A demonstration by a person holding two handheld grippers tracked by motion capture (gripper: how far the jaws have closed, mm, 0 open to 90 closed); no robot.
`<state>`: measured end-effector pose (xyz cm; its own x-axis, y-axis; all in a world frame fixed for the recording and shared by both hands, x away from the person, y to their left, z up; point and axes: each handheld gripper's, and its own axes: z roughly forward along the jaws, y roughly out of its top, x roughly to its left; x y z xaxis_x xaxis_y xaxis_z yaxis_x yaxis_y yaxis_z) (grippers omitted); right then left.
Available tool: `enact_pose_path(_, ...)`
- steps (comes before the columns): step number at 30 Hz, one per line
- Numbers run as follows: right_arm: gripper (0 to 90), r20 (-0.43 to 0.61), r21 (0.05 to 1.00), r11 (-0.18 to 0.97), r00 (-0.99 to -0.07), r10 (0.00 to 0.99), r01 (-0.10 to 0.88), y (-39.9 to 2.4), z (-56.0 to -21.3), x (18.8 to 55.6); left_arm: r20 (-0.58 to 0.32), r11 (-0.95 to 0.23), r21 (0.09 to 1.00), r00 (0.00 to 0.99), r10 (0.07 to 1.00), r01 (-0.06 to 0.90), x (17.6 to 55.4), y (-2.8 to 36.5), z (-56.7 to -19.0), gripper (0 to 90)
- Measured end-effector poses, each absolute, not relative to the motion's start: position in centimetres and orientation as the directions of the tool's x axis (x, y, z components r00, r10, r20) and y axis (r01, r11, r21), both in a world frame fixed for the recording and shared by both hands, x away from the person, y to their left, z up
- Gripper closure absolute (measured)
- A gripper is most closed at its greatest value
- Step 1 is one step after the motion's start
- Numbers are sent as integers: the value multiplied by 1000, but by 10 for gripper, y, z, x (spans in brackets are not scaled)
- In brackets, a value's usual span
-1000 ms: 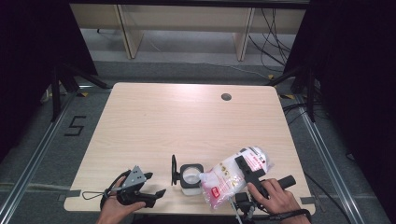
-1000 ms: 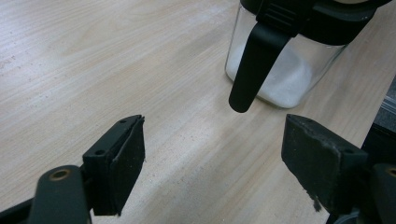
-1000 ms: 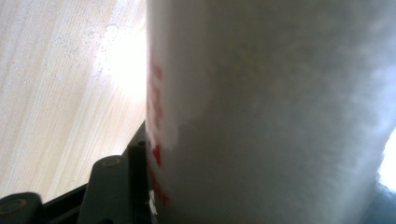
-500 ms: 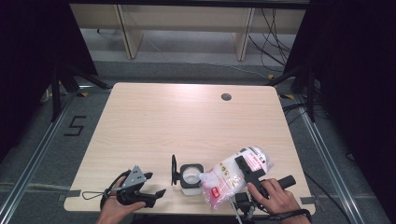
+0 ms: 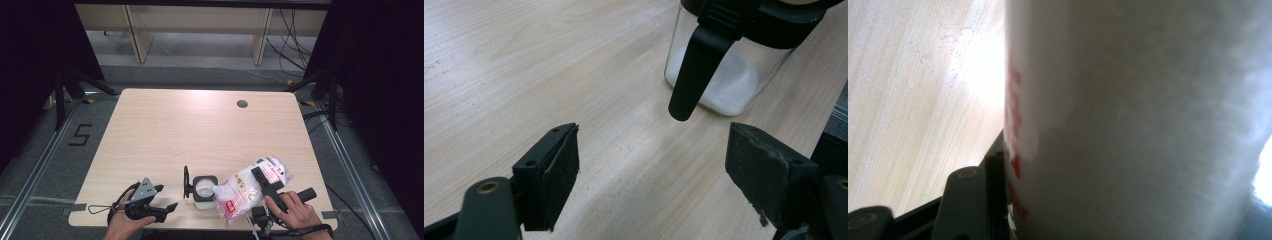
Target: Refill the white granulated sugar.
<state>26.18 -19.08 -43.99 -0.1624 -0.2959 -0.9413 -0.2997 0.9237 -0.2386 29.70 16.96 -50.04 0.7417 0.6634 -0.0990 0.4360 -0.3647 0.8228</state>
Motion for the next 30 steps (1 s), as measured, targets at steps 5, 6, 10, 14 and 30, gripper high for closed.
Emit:
enact_pose_path(5,429,-939,-250,919,-155,-307,-305,-190,-440,262,-95,-365,824,741,665,433,297,170,-500,211)
enact_pose_path(6,429,-939,-250,919,-154,-307,-306,-190,-440,262,-96,-364,824,741,665,434,297,170,-500,211)
enact_pose_path(10,429,-937,-258,915,-151,-316,-311,-190,-438,262,-96,-364,824,741,665,434,297,170,-500,211)
enact_pose_path(14,429,-936,-265,910,-142,-322,-318,-190,-437,263,-96,-363,825,740,665,434,297,170,-500,211)
enact_pose_path(30,430,-937,-252,917,-157,-311,-309,-190,-439,262,-84,-375,826,750,656,421,298,171,-499,211)
